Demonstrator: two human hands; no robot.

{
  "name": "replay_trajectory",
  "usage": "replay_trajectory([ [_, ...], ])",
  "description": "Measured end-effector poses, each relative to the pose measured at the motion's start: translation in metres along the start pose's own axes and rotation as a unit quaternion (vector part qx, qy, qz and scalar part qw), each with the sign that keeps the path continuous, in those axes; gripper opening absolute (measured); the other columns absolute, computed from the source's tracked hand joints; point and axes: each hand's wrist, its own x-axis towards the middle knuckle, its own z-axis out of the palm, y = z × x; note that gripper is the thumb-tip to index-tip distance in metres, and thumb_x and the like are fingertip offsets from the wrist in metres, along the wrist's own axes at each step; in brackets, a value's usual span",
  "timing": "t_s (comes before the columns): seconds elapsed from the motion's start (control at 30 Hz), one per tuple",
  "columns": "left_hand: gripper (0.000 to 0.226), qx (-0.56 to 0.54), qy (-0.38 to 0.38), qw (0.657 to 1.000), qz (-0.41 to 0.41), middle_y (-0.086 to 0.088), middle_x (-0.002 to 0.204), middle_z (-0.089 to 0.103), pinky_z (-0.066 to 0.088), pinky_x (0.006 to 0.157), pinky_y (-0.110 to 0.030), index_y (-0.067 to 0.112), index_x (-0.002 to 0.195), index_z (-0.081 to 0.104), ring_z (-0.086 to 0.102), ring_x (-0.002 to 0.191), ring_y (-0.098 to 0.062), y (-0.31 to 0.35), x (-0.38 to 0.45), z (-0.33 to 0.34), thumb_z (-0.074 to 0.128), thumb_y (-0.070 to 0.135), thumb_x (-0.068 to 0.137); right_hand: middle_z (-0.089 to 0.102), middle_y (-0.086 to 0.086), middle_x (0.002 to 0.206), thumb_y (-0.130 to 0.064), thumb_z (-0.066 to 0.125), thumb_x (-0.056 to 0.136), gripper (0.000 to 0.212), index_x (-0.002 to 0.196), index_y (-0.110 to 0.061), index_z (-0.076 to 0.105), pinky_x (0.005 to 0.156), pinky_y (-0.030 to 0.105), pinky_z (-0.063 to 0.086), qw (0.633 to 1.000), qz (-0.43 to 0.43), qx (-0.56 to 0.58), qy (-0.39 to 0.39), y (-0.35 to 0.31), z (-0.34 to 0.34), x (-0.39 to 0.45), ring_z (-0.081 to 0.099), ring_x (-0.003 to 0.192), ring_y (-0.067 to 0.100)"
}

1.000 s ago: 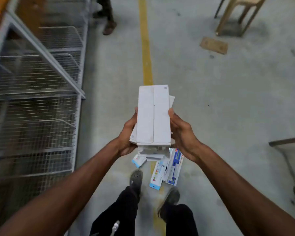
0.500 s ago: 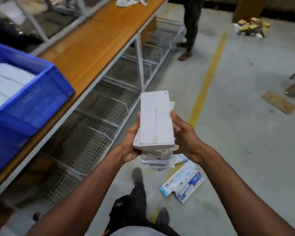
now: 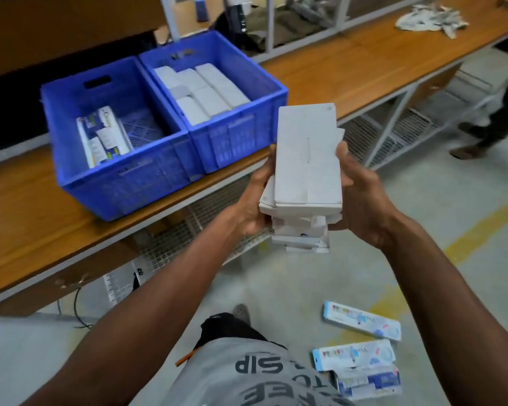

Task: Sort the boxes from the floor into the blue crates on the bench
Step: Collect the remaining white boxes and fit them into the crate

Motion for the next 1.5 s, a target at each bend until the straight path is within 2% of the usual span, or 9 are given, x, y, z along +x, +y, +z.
replay_trajectory([
  [0.07,0.078,-0.003,0.017,1.000,0.013,-0.016,0.144,0.058,0.032,0.118,-0.055,0.016,0.137,0.065,0.052,0.133,-0.037,0.026,0.002,-0.025,0.047,0.077,0.091,0.070,-0.007,0.132,-0.086,0.040,0.083,0.063,0.131,-0.050,0.063,0.102,0.064,0.045,0.999,-0.023,-0.011,-0.026,-0.020,0.022,0.024,0.064,0.123,0.033],
  [0.27,0.084,-0.020,0.032,0.998,0.056,-0.022,0.148,0.053,0.037,0.111,-0.055,0.013,0.140,0.062,0.052,0.127,-0.039,0.096,0.015,-0.092,0.045,0.079,0.090,0.068,-0.008,0.136,-0.080,0.038,0.089,0.059,0.134,-0.049,0.061,0.101,0.067,0.046,0.994,-0.064,-0.041,-0.075,-0.073,0.084,0.092,0.065,0.124,0.029],
  [0.5,0.080,-0.047,0.016,0.992,0.120,-0.016,0.123,0.067,0.054,0.082,-0.040,0.015,0.132,0.067,0.067,0.097,-0.032,0.171,0.025,-0.117,0.044,0.079,0.091,0.067,0.003,0.137,-0.087,0.049,0.077,0.073,0.133,-0.043,0.064,0.088,0.058,0.056,0.990,-0.048,-0.059,-0.120,-0.144,0.114,0.153,0.067,0.118,0.036],
  [0.73,0.070,0.003,0.055,0.986,0.158,-0.008,0.089,0.073,0.054,0.069,-0.033,0.017,0.093,0.077,0.067,0.078,-0.027,0.254,0.056,-0.120,0.036,0.074,0.094,0.055,0.005,0.151,-0.085,0.058,0.078,0.078,0.145,-0.044,0.052,0.100,0.079,0.039,0.978,-0.082,-0.050,-0.184,-0.224,0.117,0.231,0.055,0.131,0.046],
  [0.93,0.058,0.046,0.111,0.985,0.128,-0.010,0.108,0.065,0.044,0.088,-0.041,0.020,0.107,0.068,0.063,0.092,-0.029,0.322,0.114,-0.138,0.046,0.072,0.091,0.054,-0.002,0.151,-0.090,0.056,0.072,0.084,0.144,-0.046,0.051,0.097,0.079,0.040,0.980,-0.085,-0.052,-0.171,-0.255,0.114,0.293,0.056,0.129,0.044],
  [1.17,0.067,0.129,0.187,0.973,0.027,-0.004,0.074,0.077,0.054,0.071,-0.025,0.013,0.063,0.079,0.073,0.065,-0.018,0.344,0.179,-0.153,0.038,0.044,0.106,0.080,-0.011,0.086,-0.065,0.041,0.099,0.044,0.109,-0.032,0.068,0.052,0.034,0.060,0.982,-0.045,0.097,-0.156,-0.227,0.098,0.343,0.077,0.074,0.014],
  [1.27,0.087,0.141,0.268,0.953,-0.004,0.001,0.044,0.064,0.050,0.051,-0.022,0.010,0.030,0.061,0.063,0.038,-0.010,0.340,0.198,-0.154,0.030,0.027,0.110,0.078,0.003,0.113,-0.069,0.053,0.092,0.059,0.127,-0.024,0.067,0.065,0.040,0.063,0.981,-0.024,0.138,-0.135,-0.210,0.098,0.357,0.075,0.100,0.028],
  [1.37,0.088,0.149,0.315,0.937,-0.038,-0.001,0.037,0.059,0.049,0.045,-0.024,0.008,0.025,0.055,0.058,0.031,-0.011,0.336,0.214,-0.159,0.032,0.020,0.110,0.073,0.010,0.125,-0.070,0.061,0.086,0.073,0.138,-0.020,0.061,0.093,0.059,0.057,0.980,-0.009,0.174,-0.099,-0.200,0.094,0.371,0.070,0.114,0.036],
  [1.5,0.085,0.163,0.318,0.931,-0.079,-0.002,0.036,0.057,0.045,0.036,-0.020,0.008,0.026,0.054,0.057,0.029,-0.012,0.331,0.233,-0.173,0.040,0.032,0.107,0.078,0.004,0.114,-0.071,0.049,0.091,0.061,0.123,-0.024,0.071,0.078,0.048,0.058,0.971,0.071,0.199,-0.117,-0.193,0.083,0.382,0.074,0.104,0.032],
])
